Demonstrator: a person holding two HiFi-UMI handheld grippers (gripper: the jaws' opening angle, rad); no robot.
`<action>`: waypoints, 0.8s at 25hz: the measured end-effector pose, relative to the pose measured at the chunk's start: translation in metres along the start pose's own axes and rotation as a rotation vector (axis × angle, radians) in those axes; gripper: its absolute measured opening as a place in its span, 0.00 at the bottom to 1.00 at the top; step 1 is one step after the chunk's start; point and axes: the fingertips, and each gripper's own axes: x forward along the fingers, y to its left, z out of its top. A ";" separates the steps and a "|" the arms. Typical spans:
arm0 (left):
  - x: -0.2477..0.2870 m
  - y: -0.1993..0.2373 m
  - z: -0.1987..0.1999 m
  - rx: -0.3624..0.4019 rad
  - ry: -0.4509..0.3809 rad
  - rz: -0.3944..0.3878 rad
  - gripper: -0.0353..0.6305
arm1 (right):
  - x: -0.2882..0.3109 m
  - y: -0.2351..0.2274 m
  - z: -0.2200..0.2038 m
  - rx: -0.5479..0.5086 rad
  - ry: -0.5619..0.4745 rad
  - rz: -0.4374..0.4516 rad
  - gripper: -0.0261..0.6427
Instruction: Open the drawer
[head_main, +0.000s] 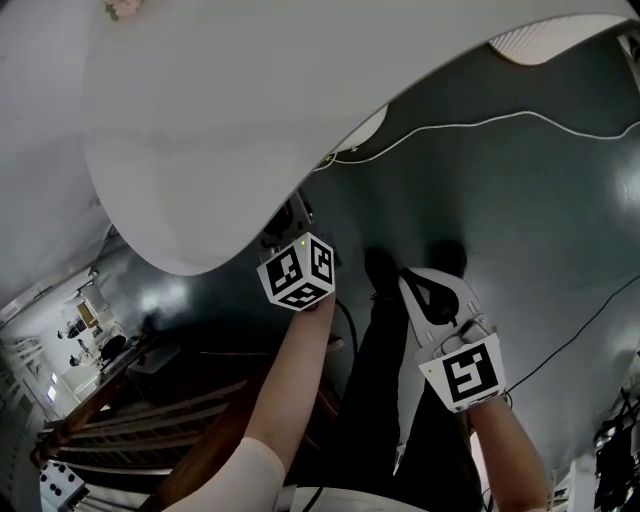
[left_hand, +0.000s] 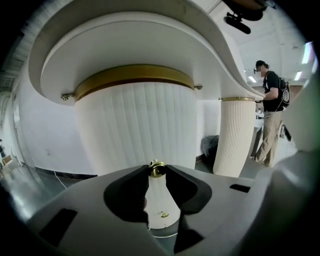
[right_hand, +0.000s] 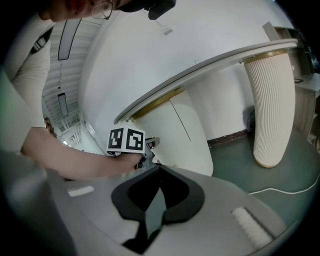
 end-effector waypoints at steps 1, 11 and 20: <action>0.001 -0.002 -0.001 -0.003 -0.002 -0.003 0.22 | 0.001 -0.001 -0.004 0.003 0.005 0.000 0.06; 0.004 0.004 -0.002 -0.014 -0.009 -0.032 0.21 | 0.011 0.011 -0.010 -0.003 0.030 0.014 0.06; -0.022 0.001 -0.011 -0.027 -0.007 -0.049 0.21 | 0.009 0.017 -0.005 -0.026 0.030 0.006 0.06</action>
